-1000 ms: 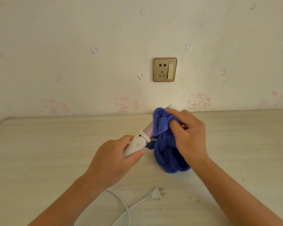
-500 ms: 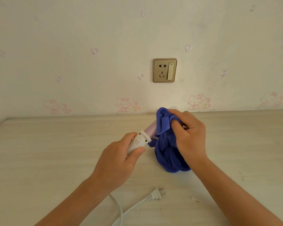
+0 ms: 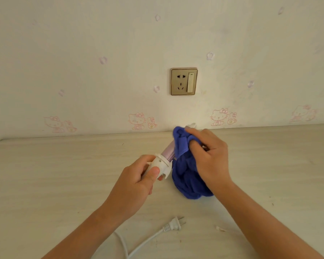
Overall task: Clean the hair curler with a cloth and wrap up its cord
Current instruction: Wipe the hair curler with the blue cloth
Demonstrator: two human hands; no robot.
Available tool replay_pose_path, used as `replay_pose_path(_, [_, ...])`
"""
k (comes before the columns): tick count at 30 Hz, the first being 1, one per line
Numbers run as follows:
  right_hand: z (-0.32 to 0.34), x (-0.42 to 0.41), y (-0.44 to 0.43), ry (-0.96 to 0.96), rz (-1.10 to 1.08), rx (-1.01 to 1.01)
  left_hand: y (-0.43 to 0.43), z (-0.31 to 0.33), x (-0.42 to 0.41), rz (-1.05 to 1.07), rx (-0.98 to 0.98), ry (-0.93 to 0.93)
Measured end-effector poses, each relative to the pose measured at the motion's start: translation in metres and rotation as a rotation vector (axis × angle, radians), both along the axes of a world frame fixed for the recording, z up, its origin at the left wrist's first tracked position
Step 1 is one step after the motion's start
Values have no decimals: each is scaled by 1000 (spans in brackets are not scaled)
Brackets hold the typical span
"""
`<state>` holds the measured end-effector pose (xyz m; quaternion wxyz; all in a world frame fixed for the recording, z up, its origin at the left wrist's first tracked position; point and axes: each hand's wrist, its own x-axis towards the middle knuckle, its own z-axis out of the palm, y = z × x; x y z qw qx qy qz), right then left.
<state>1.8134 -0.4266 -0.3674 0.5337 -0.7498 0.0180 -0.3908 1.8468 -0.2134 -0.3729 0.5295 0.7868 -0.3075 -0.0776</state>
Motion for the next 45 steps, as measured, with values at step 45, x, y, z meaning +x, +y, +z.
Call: replay_pose_path(45, [6, 5, -22, -7, -69, 252, 2, -13, 0, -182, -241, 466])
